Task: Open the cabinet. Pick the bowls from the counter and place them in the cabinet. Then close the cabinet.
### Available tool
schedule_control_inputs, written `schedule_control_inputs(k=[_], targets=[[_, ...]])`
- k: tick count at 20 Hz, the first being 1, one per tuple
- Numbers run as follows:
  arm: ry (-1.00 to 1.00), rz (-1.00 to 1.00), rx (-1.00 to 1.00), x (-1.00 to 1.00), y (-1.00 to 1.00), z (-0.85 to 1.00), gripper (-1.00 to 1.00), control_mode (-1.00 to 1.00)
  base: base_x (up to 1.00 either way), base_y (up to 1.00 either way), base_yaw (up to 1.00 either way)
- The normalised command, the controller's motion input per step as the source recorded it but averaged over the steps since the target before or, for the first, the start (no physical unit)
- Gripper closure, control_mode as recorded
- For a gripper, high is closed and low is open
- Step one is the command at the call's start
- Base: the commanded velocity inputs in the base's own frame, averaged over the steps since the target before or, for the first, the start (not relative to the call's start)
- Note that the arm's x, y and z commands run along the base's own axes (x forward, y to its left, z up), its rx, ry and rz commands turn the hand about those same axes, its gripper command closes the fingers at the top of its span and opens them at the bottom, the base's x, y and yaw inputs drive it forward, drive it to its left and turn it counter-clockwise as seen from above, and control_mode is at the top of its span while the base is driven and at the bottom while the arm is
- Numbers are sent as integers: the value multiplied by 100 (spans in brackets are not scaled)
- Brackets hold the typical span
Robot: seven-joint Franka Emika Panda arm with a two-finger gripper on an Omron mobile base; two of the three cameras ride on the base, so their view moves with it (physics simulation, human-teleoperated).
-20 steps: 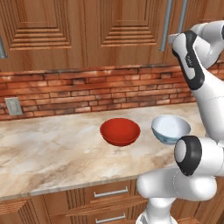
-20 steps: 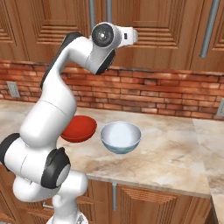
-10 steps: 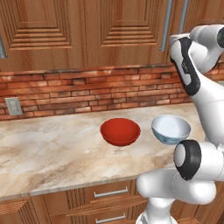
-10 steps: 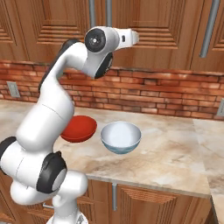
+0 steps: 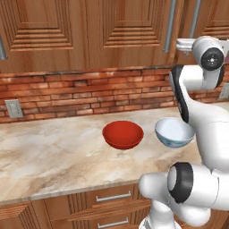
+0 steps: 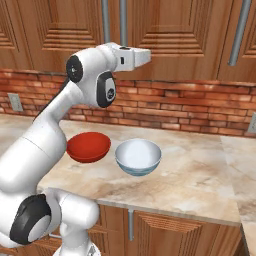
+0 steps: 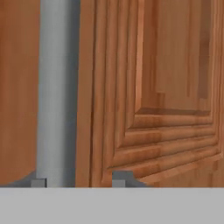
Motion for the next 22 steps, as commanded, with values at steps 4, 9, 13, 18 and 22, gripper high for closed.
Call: schedule_control_inputs(k=[4, 9, 13, 18, 22], targets=[[-20, -3, 22, -54, -100, 30, 100, -100, 0, 0, 0], [-12, 1, 27, -63, -100, 31, 100, -100, 0, 0, 0], [0, 9, 27, -91, -100, 0, 100, -100, 0, 0, 0], [8, 13, 21, -100, -100, 0, 100, -100, 0, 0, 0], [12, 9, 24, -100, -100, 0, 100, -100, 0, 0, 0]])
